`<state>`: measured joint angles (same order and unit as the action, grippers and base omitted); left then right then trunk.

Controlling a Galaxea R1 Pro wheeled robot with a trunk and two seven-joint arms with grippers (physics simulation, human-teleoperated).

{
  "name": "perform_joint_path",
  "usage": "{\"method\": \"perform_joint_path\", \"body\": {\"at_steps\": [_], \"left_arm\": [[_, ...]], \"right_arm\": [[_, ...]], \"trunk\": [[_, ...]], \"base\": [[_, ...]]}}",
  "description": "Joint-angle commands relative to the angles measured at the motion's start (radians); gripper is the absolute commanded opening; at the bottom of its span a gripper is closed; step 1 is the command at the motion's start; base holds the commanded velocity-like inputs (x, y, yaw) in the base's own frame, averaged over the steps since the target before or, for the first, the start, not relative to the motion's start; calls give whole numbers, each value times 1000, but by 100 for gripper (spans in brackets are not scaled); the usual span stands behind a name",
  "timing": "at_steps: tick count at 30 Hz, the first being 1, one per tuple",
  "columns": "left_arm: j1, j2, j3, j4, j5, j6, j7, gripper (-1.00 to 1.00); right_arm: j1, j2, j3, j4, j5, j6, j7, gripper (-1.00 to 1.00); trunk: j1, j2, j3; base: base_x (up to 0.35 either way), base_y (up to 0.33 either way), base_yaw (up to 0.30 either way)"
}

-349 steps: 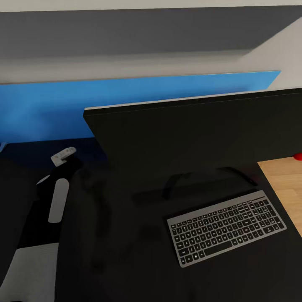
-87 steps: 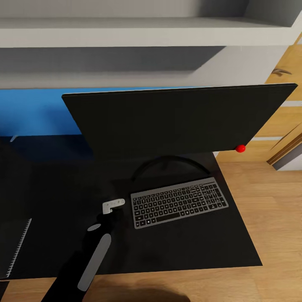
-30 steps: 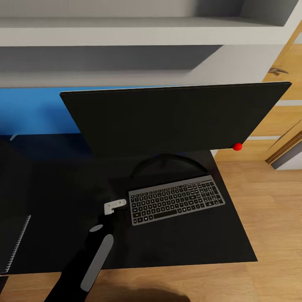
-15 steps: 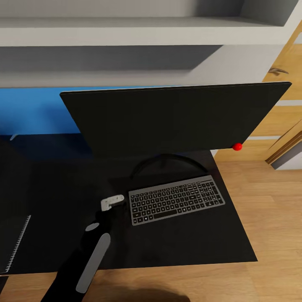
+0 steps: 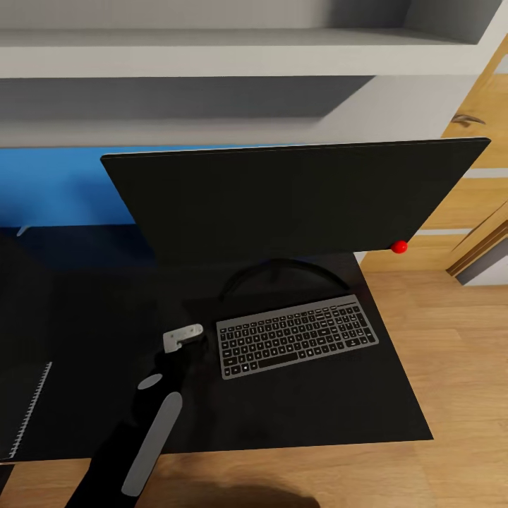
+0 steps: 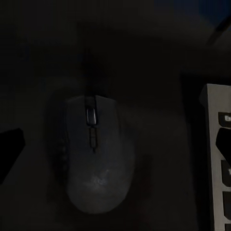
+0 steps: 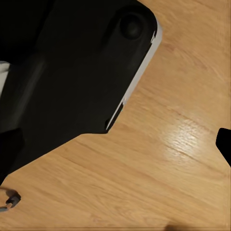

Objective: In the bedroom, organize the workspace by keeping the computer under the desk, ensuring the monitor is on the desk, placing the keyboard on the desk next to the monitor, placing the mouse on the desk next to the keyboard, moving the folder from the swivel chair onto the desk next to the mouse, stacking the notebook on top of the folder with the pen on top of the notebook, and positioning the swivel chair next to the desk.

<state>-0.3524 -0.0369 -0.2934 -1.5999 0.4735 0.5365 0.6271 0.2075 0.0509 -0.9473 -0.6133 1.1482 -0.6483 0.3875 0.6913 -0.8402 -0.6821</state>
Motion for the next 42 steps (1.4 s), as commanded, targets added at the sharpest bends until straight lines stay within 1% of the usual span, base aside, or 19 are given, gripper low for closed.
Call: {"method": "perform_joint_path", "body": {"at_steps": [1, 6, 11, 13, 14, 16, 22, 23, 27, 28, 29, 30, 33, 35, 38, 39, 42], "left_arm": [[0, 0, -1, -2, 10, 2, 10, 100], [-3, -2, -2, -5, 11, 7, 12, 100], [-10, -3, 1, -6, 17, 15, 12, 100], [-11, -2, 11, -6, 20, 15, 12, 100], [-10, -3, 30, -6, 23, 18, 11, 100], [-9, -4, 37, -6, 25, 21, 11, 100], [-7, -6, 48, -6, 26, 35, 11, 100], [-5, -3, 51, -6, 26, 38, 7, 100], [-3, -1, 54, -6, 27, 38, 6, 100], [-2, 1, 57, -6, 27, 39, 4, 100], [-2, 1, 57, -6, 27, 39, 4, 100], [-1, 3, 68, -6, 27, 39, 4, 100], [-1, 2, 76, -6, 27, 39, 2, 100], [0, 3, 89, -6, 28, 39, -2, 100], [0, 2, 92, -6, 28, 39, -4, 100], [0, 2, 94, -6, 28, 38, -5, 100], [0, 2, 95, -6, 28, 38, -5, 100]], "right_arm": [[-1, 0, -7, -1, 1, -5, 7, 100], [-2, 0, -6, 4, -6, -6, 5, 100], [-3, 3, -8, 0, -10, -3, 2, 100], [-4, 3, -8, -2, -12, -2, 2, 100], [-5, 3, -8, -2, -15, -1, 1, 100], [-6, 3, -8, -2, -16, -1, 1, 100], [-8, 3, -9, -3, -19, 0, -1, 100], [-9, 4, -9, -3, -28, 0, -2, 100], [-10, 4, -9, -3, -36, 0, -2, 100], [-28, 5, -10, -5, -55, 1, -2, 100], [-31, 5, -10, -6, -56, 1, -2, 100], [-75, 8, -10, -7, -61, 12, -18, 100], [-85, 9, -10, -7, -62, 19, -26, 100], [-115, 10, -10, -8, -62, 53, -37, 100], [-142, 10, -10, -7, -62, 83, -40, 100], [-168, 10, -10, -7, -63, 109, -41, 100], [-201, 11, -10, -7, -67, 150, -43, 100]], "trunk": [[0, -1, -1], [0, -1, 1], [0, -1, 7], [0, -1, 9], [0, -1, 11], [0, -1, 14], [0, -1, 24], [0, -1, 25], [0, -1, 32], [0, -1, 34], [0, -1, 35], [0, -1, 37], [0, -1, 42], [0, -1, 45], [0, -1, 50], [0, -1, 52], [0, -1, 57]], "base": [[0, 0, 0], [0, 0, 0], [0, 0, 0], [0, 0, 0], [0, 0, -23], [0, 0, -36], [0, 0, -55], [0, 0, -70], [0, 0, -74], [0, 0, -81], [0, 0, -82], [-116, -65, -83], [-169, -99, -83], [-241, -131, -86], [-275, -144, -93], [-289, -147, -103], [-268, -131, -108]]}}
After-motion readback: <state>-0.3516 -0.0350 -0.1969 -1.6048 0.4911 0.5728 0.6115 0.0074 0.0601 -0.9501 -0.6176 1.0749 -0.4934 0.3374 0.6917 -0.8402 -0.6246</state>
